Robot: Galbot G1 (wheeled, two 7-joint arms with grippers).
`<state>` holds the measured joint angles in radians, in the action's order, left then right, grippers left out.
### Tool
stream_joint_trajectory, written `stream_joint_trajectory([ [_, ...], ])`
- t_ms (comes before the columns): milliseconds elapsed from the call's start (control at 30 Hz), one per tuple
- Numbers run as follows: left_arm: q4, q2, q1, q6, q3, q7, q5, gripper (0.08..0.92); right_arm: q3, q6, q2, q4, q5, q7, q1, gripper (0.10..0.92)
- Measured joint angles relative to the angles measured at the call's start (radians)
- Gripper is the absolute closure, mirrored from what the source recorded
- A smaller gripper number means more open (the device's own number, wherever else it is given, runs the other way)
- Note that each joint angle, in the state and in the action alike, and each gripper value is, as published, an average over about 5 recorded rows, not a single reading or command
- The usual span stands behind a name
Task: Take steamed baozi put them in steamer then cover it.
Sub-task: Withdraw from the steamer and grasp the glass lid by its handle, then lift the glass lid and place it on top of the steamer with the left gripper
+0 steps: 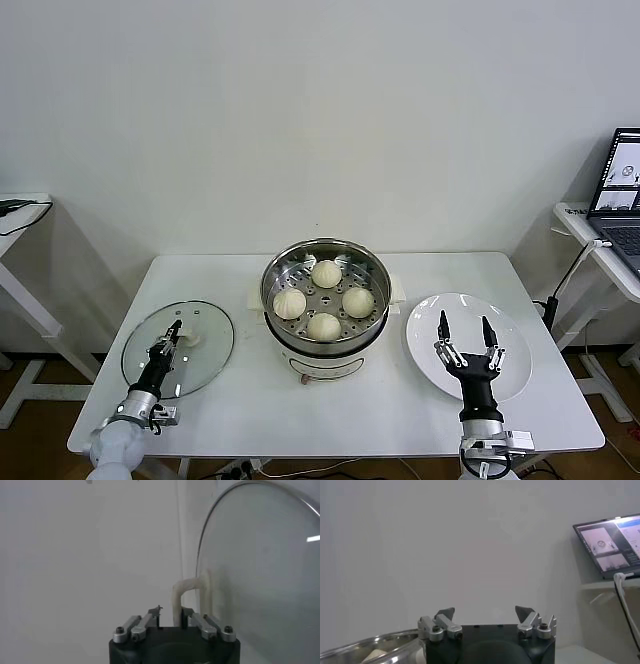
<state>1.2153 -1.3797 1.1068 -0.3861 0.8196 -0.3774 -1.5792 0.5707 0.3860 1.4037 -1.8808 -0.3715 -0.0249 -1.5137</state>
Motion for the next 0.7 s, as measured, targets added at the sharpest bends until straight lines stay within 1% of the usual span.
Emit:
stream_joint_trajectory([
  [67,0.015,0.001,0.006,0.001,0.005,0.003,0.003,0.812,-0.001,0.000,0.000,0.000,0.000,0.000,0.001,0.203],
  [167,0.051,0.007,0.018,0.006,0.011,0.012,0.015,0.812,-0.001,0.001,0.000,0.001,0.000,-0.001,0.002,0.203],
  [333,0.162,0.021,0.061,0.029,0.022,0.038,0.053,0.812,-0.005,0.001,0.000,-0.002,0.000,-0.002,0.000,0.203],
  [467,0.296,0.043,0.122,0.080,0.018,0.087,0.123,0.812,-0.005,0.000,-0.001,-0.011,-0.003,-0.003,-0.001,0.203],
  [700,0.579,0.110,0.248,0.226,-0.021,0.235,0.262,0.812,0.000,0.000,-0.007,-0.024,-0.012,-0.003,-0.003,0.203],
])
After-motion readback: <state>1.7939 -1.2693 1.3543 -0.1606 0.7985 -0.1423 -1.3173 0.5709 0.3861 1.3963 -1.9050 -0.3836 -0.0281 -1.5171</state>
